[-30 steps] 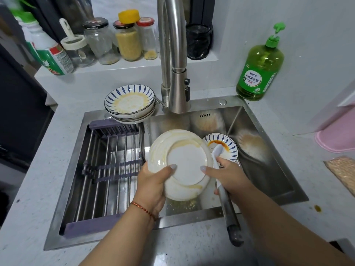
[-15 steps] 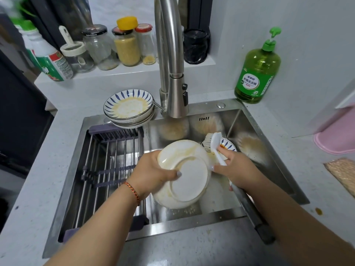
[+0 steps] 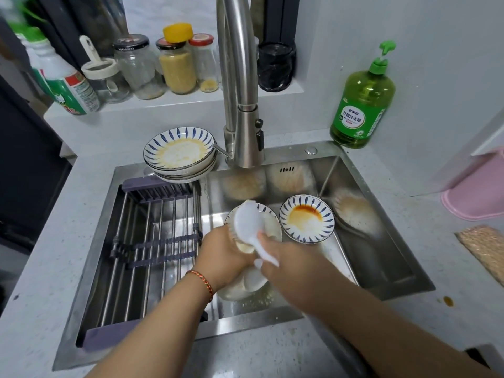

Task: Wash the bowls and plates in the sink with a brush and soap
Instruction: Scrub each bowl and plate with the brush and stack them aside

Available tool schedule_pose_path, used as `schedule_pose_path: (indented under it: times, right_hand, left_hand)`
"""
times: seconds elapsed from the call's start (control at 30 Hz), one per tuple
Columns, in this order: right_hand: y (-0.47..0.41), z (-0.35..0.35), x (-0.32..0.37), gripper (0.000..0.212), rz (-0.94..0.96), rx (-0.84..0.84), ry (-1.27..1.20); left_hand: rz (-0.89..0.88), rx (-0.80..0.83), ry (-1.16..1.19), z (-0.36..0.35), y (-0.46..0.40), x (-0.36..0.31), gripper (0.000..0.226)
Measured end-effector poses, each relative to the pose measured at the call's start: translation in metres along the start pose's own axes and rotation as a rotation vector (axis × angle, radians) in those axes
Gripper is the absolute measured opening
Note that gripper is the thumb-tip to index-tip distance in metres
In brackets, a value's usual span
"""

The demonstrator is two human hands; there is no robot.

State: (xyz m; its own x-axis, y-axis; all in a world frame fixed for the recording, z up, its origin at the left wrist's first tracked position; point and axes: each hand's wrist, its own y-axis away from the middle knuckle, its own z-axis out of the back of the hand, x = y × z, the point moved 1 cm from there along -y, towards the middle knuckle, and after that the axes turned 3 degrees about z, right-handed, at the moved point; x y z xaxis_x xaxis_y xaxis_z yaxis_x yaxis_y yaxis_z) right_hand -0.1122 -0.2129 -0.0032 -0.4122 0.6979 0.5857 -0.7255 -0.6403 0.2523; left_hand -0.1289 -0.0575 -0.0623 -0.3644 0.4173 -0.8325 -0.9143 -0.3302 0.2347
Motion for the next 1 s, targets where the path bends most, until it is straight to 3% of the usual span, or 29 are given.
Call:
schedule_pose_path:
  times: [0.07,0.23,0.43,0.53,0.67,0.77,0.9,1.0]
  right_hand:
    - [-0.001,-0.003,0.0,0.053,0.009,0.001,0.049]
    - [-0.023,0.016,-0.034,0.046,-0.253,-0.029,0.025]
    - [0.01,-0.009,0.017,0.055,0.039,0.025,0.107]
    - [-0.009,0.001,-0.009,0.053,-0.113,-0.008,0.122]
    - [-0.023,0.014,-0.044,0.034,-0.324,0.02,-0.054]
    - [-0.021,0.015,-0.033,0.034,-0.283,-0.019,-0.162]
    - [-0.014,0.013,0.001,0.054,-0.083,0.022,0.049]
    - [-0.021,0.016,-0.013,0.049,-0.168,0.042,-0.011]
  left_hand:
    - [-0.02,0.001,-0.001,0.0,0.004,0.0,0.023]
    - [-0.044,-0.032,-0.092,0.001,0.009,0.004,0.029]
    - [0.037,-0.072,0.167,0.001,0.011,0.003,0.031]
    - [0.03,-0.1,0.18,0.002,0.012,0.005,0.031]
    - [0.019,-0.164,0.238,0.015,0.01,0.007,0.039]
    - [-0.014,-0.135,0.182,0.018,0.007,0.005,0.038]
    - [-0.002,-0.131,0.188,0.01,0.009,0.006,0.037]
    - [0.016,-0.162,0.28,0.013,0.011,0.007,0.038]
